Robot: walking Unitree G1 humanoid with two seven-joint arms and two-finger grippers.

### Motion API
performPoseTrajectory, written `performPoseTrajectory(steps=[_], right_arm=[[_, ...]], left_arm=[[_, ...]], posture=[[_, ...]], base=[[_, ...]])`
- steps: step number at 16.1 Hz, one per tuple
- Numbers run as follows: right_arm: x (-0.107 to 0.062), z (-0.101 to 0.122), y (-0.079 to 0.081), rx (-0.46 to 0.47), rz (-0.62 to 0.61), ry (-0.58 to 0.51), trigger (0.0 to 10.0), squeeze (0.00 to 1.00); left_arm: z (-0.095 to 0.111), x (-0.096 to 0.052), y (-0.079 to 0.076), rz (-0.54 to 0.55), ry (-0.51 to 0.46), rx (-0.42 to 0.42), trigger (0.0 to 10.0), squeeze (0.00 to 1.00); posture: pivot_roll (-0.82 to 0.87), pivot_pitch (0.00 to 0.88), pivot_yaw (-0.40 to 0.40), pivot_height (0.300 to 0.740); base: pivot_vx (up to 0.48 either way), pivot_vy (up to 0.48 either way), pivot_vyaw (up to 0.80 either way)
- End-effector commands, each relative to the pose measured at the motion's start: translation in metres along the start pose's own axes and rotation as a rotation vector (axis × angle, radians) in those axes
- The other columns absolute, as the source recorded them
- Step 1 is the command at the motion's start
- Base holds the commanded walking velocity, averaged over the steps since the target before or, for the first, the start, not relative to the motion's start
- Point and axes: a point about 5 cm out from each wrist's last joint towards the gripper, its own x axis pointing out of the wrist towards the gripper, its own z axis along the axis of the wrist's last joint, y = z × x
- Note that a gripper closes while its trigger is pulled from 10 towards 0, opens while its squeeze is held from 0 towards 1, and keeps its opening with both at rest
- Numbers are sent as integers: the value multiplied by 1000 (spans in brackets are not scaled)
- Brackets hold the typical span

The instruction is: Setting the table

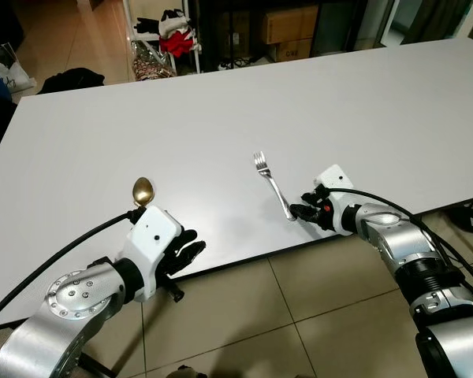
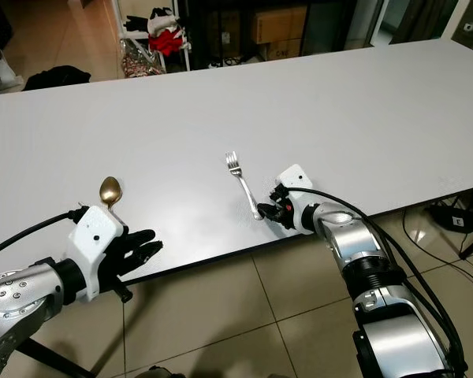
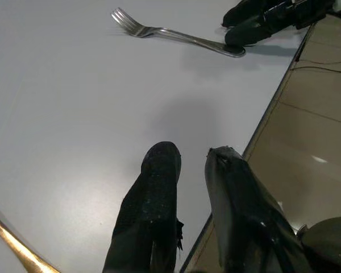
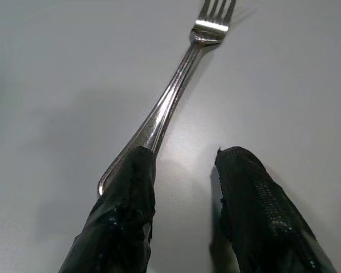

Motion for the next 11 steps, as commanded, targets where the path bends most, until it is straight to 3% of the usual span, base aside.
performPoseTrajectory(steps=[1,3,6,7,8,9,10,11], right_arm=[[1,1,1,-2,12,-4,10000,0],[-3,2,-5,-7,-11,-7,10000,0],[-20,9,-15,-14,-49,-49,10000,0],[-42,25,-8,-1,-63,-188,10000,0],[-51,31,-1,7,-77,-241,10000,0],[-61,38,16,77,-152,-344,10000,616],[-64,38,25,129,-195,-386,10000,1000],[-66,38,35,156,-204,-419,10000,1000]], left_arm=[[4,0,-1,-12,-4,19,10000,0],[5,0,-4,-19,-8,13,10000,0],[7,-3,-5,42,-52,-66,10000,0],[4,-4,2,253,-103,-201,10000,0],[0,-6,2,333,-111,-259,10000,0],[-8,-12,0,465,-122,-300,10000,0],[-11,-15,0,529,-136,-301,10000,0],[-13,-18,1,591,-145,-295,10000,1000]], posture=[[-70,0,68,740],[-68,0,64,740],[-60,0,56,740],[-60,0,51,740],[-65,0,55,740],[-78,0,58,740],[-79,0,61,740],[-79,0,61,740]], base=[[0,0,0],[0,0,0],[0,0,0],[0,0,0],[0,0,0],[0,0,0],[0,0,0],[0,0,0]])
